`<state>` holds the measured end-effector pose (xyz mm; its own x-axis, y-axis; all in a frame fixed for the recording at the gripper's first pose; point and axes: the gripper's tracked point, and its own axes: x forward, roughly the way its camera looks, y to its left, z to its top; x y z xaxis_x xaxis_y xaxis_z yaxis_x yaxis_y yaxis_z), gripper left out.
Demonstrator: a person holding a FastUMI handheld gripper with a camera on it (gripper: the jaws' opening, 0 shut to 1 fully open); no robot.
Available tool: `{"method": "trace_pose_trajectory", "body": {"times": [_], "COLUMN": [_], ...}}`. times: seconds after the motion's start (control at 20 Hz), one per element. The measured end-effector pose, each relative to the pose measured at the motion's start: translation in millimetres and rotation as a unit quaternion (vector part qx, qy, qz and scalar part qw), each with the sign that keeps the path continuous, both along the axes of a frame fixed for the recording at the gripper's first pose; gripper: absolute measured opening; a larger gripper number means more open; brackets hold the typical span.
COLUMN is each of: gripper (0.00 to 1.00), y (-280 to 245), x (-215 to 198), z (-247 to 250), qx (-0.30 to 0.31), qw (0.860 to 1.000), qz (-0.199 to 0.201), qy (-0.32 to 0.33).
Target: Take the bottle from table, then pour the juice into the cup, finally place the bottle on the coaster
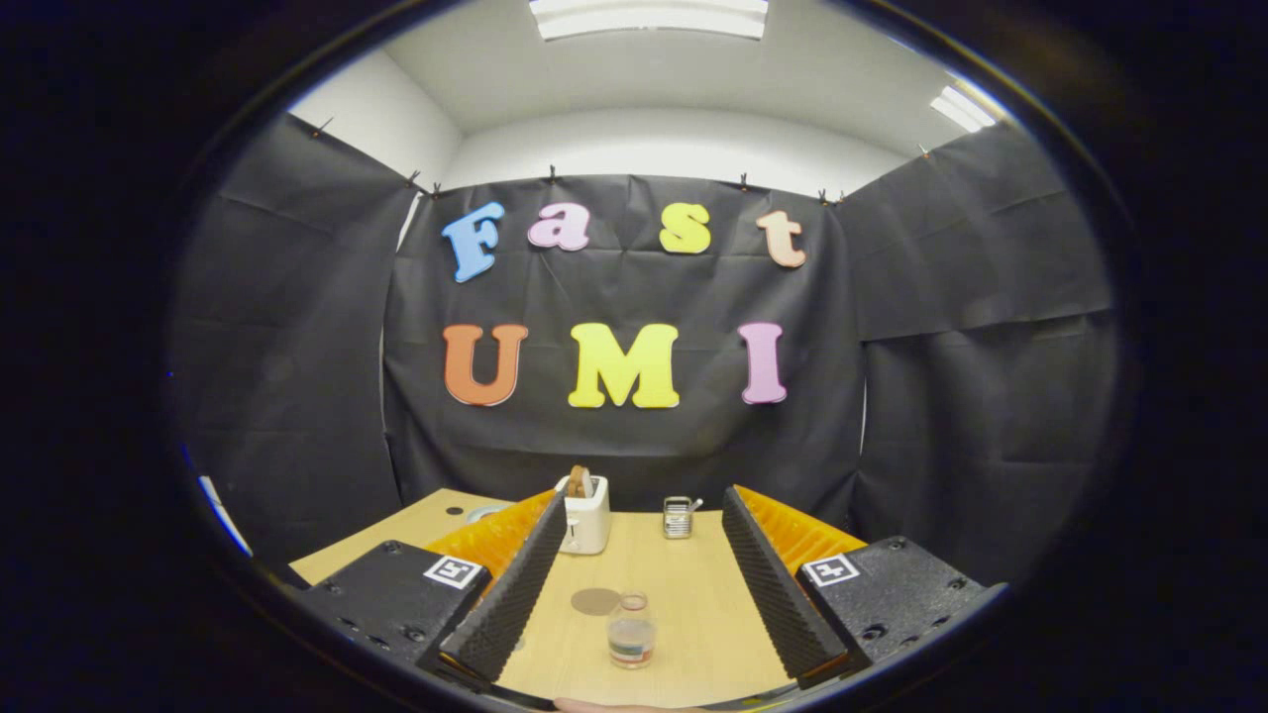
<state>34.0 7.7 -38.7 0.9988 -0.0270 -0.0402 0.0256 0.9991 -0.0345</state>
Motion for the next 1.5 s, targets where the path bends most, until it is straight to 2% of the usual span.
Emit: {"method": "trace_pose_trajectory", "body": {"times": [0.3,0.5,0.75,1.5], "gripper": [1.0,1.0,1.0,1.0], "y": [0,-12,-13,1], "x": [19,31,43,74], "z": [-33,-56,-87,-164], "qx": [0.007,0.008,-0.003,-0.005], "qw": [1.0,1.0,0.999,1.0], "qz": [0.004,-0.024,-0.03,-0.016], "qy": [0.003,0.013,0.02,0.016]}}
